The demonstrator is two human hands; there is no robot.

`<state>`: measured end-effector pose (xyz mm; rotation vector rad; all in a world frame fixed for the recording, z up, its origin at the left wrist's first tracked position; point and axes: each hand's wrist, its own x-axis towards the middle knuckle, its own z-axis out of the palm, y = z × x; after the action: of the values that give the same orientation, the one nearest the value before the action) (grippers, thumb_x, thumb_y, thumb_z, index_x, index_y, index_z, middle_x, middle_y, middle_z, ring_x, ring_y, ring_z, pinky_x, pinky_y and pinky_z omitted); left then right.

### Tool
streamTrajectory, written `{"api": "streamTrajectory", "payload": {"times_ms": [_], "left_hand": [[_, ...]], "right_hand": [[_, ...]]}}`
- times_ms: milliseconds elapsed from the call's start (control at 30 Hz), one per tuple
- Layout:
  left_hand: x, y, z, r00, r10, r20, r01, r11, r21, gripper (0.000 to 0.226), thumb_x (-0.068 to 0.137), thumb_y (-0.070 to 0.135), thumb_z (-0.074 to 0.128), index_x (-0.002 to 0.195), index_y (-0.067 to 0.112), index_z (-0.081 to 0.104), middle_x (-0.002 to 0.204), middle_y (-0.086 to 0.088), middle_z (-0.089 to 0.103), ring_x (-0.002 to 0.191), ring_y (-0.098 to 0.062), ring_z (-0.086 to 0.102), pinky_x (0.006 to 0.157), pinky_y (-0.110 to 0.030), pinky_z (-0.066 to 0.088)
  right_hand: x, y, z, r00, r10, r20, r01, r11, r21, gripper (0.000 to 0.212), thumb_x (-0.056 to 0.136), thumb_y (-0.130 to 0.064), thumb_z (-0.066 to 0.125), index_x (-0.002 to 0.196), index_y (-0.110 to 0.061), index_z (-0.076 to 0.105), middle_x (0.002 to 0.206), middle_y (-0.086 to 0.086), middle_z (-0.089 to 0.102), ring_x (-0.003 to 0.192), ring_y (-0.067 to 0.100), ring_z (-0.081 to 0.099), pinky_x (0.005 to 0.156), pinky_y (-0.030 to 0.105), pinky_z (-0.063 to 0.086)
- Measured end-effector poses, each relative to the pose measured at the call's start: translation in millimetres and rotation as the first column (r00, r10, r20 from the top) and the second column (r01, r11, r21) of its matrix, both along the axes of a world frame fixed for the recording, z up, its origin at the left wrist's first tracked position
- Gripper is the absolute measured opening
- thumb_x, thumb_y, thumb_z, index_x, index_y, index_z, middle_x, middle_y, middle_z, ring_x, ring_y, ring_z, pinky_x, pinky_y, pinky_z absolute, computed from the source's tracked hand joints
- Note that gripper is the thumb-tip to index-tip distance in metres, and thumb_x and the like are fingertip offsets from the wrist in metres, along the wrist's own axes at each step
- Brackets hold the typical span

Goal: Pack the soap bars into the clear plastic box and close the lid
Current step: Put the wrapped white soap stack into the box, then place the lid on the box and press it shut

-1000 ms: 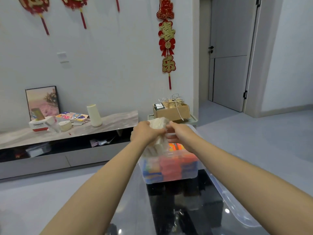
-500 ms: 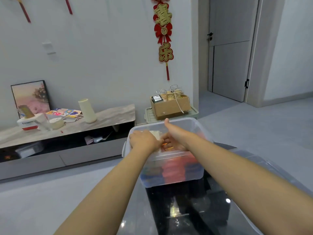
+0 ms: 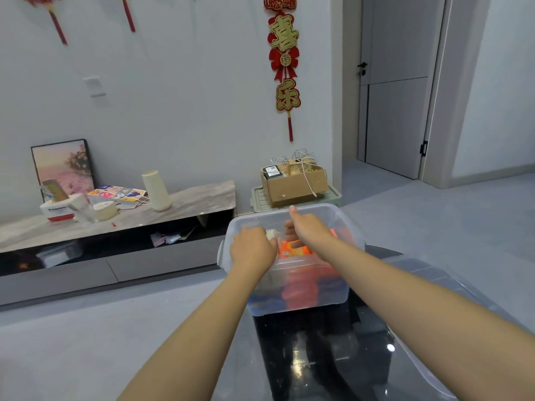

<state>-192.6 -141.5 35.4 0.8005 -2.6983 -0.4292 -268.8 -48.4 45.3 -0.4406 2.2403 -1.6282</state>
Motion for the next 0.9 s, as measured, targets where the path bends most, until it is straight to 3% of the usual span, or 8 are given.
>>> {"api": "streamTrajectory", "payload": {"times_ms": [133,267,400,600,733,900], "left_hand": [[26,33,2,0.975,-0.034,-0.219,0.036,0.999,0.004,0.039,0.091,0.035,0.045,0.122,0.017,0.058,0.123,-0.014,0.057,0.116,-0.032,0.049,0.096,-0.039,0.038],[47,78,2,0.945,-0.124,-0.303,0.103,0.991,-0.085,0.034,0.086,0.030,0.049,0.115,0.020,0.063,0.115,-0.010,0.059,0.119,-0.029,0.044,0.103,-0.042,0.026],[66,131,-18,0.930,-0.243,-0.277,0.230,0.970,-0.078,0.027,0.085,0.028,0.048,0.106,0.021,0.064,0.114,-0.007,0.059,0.113,-0.027,0.045,0.095,-0.040,0.027],[60,192,-62,0.944,-0.318,-0.090,0.325,0.942,0.080,0.030,0.090,0.029,0.045,0.112,0.021,0.063,0.117,-0.002,0.061,0.112,-0.023,0.050,0.094,-0.036,0.030],[43,213,-83,0.940,-0.341,0.020,0.333,0.926,0.178,0.036,0.091,0.030,0.044,0.123,0.019,0.058,0.127,-0.003,0.057,0.119,-0.022,0.049,0.100,-0.037,0.030],[20,222,-98,0.923,-0.379,0.069,0.346,0.893,0.287,0.042,0.092,0.028,0.045,0.132,0.016,0.051,0.142,-0.004,0.047,0.130,-0.023,0.043,0.105,-0.040,0.032]], "right_hand": [[29,40,7,0.973,0.020,-0.229,-0.021,1.000,-0.002,0.050,0.098,-0.036,0.032,0.110,-0.001,0.066,0.115,0.017,0.068,0.109,0.032,0.061,0.099,0.048,0.046],[66,96,4,0.882,-0.017,-0.470,0.051,0.997,0.059,0.035,0.097,-0.025,0.040,0.111,-0.012,0.068,0.112,0.004,0.070,0.104,0.017,0.061,0.087,0.024,0.042],[93,163,-26,0.883,-0.110,-0.457,0.158,0.985,0.068,0.030,0.090,-0.012,0.049,0.115,-0.015,0.067,0.116,-0.002,0.068,0.102,0.010,0.059,0.080,0.009,0.039],[87,233,-88,0.926,-0.195,-0.323,0.304,0.894,0.331,0.031,0.089,-0.021,0.052,0.116,-0.017,0.066,0.121,0.000,0.068,0.111,0.019,0.060,0.091,0.029,0.046],[64,254,-111,0.899,-0.260,-0.352,0.400,0.815,0.419,0.038,0.088,-0.030,0.054,0.116,-0.007,0.065,0.122,0.009,0.067,0.117,0.028,0.056,0.094,0.033,0.046],[33,256,-133,0.890,-0.239,-0.389,0.430,0.726,0.536,0.045,0.084,-0.041,0.058,0.118,-0.012,0.060,0.120,0.008,0.063,0.117,0.030,0.046,0.094,0.036,0.040]]}}
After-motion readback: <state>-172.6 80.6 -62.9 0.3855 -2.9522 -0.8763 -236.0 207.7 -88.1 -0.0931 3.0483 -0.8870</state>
